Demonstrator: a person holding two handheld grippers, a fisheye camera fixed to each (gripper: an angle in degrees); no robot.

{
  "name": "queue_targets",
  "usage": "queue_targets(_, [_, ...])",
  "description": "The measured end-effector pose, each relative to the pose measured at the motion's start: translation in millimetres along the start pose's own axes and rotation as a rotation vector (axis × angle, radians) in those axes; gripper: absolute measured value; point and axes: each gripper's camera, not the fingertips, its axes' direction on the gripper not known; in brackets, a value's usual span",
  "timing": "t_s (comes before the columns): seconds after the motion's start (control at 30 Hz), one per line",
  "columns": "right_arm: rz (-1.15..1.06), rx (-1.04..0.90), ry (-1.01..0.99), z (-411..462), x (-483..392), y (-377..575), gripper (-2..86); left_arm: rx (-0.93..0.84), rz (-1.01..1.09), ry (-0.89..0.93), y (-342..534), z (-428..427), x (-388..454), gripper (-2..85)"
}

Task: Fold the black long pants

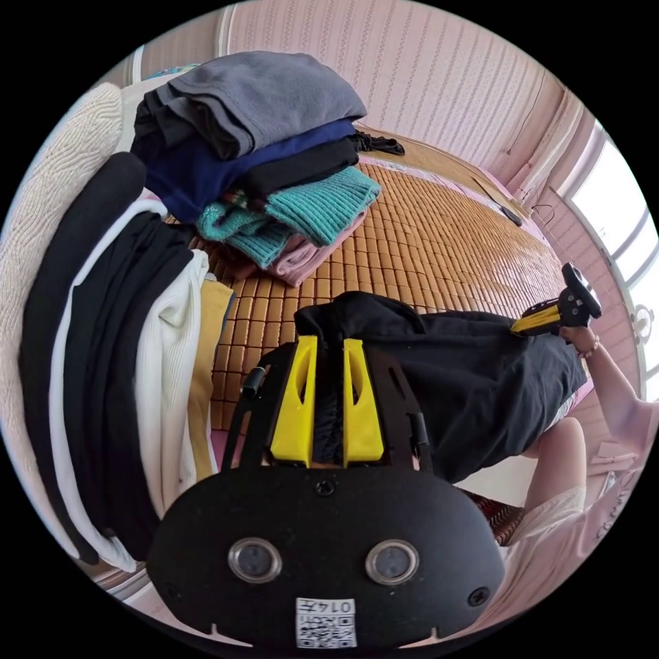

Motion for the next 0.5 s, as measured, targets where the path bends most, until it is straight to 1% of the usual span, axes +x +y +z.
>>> queue_targets(0.17, [0.018, 0.098, -0.014, -7.6, 8.5, 1.9, 0.2, 0.024, 0.027, -0.001, 8.8, -18.7, -4.7, 6.5])
queue_targets(0.23, [0.027, 0.115, -0.015, -5.0, 11.9, -2.6, 2.2, 0.021, 0.027, -0.008, 11.9, -20.3, -7.5, 6.5])
queue_targets(0.27, [0.011, 0.087, -0.027, 2.6, 11.8, -8.7, 4.7, 0.018, 0.025, -0.009, 12.4, -19.7, -8.4, 6.5])
queue_targets(0.33, [-0.032, 0.03, -0.029, 19.1, 7.2, -18.1, 4.1, 0.009, 0.014, -0.002, 13.6, -16.0, -12.3, 6.5])
queue_targets(0.4, [-0.072, 0.023, 0.045, 24.6, 0.8, -20.7, 1.2, 0.004, 0.008, -0.002, 13.9, -13.9, -14.5, 6.5])
queue_targets(0.5, [-0.077, 0.01, 0.039, 23.0, 4.1, -20.3, -0.5, -0.002, 0.018, -0.01, 14.9, -12.2, -15.1, 6.6])
